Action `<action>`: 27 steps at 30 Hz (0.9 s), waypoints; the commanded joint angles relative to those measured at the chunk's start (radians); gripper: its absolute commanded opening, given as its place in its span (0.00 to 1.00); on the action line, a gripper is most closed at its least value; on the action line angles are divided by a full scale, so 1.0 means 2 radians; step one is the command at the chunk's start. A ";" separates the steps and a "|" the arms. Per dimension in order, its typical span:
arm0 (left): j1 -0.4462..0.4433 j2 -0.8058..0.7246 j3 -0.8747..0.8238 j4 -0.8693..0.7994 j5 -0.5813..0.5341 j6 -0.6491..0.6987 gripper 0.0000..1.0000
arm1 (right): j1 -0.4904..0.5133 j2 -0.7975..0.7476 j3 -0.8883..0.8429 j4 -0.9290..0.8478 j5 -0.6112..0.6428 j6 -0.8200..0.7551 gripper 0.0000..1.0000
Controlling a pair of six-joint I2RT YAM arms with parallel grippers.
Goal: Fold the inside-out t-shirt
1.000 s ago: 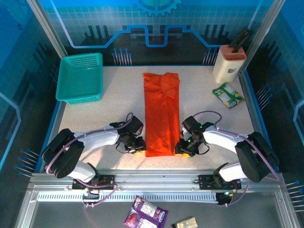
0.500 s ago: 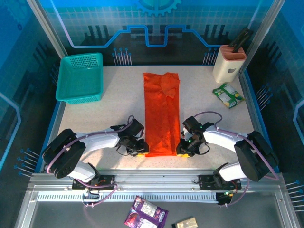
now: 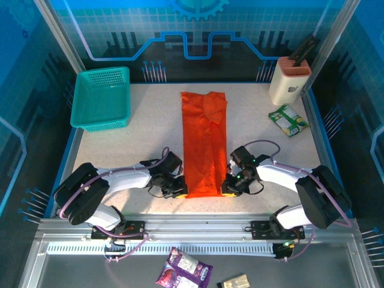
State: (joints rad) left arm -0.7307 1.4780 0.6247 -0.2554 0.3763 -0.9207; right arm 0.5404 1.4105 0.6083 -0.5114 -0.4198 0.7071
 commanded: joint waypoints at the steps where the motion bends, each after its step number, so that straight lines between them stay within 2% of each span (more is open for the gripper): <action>1: -0.003 -0.004 -0.006 -0.005 0.009 0.000 0.02 | 0.000 0.002 0.000 -0.009 -0.001 0.002 0.10; 4: -0.003 -0.016 -0.006 -0.017 0.002 0.001 0.00 | 0.000 -0.003 0.001 -0.013 0.001 0.001 0.04; 8: -0.002 -0.027 0.000 -0.038 -0.011 0.006 0.00 | 0.000 -0.008 0.000 -0.020 0.003 0.000 0.01; 23: -0.001 -0.032 0.005 -0.069 -0.031 0.016 0.00 | 0.012 -0.009 -0.010 -0.015 -0.001 0.008 0.01; 27: 0.003 -0.035 0.007 -0.084 -0.036 0.025 0.00 | 0.023 -0.004 -0.010 -0.009 -0.005 0.011 0.03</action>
State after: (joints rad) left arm -0.7296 1.4319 0.6254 -0.3607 0.3271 -0.9020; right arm 0.5663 1.4029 0.5999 -0.5224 -0.4206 0.7151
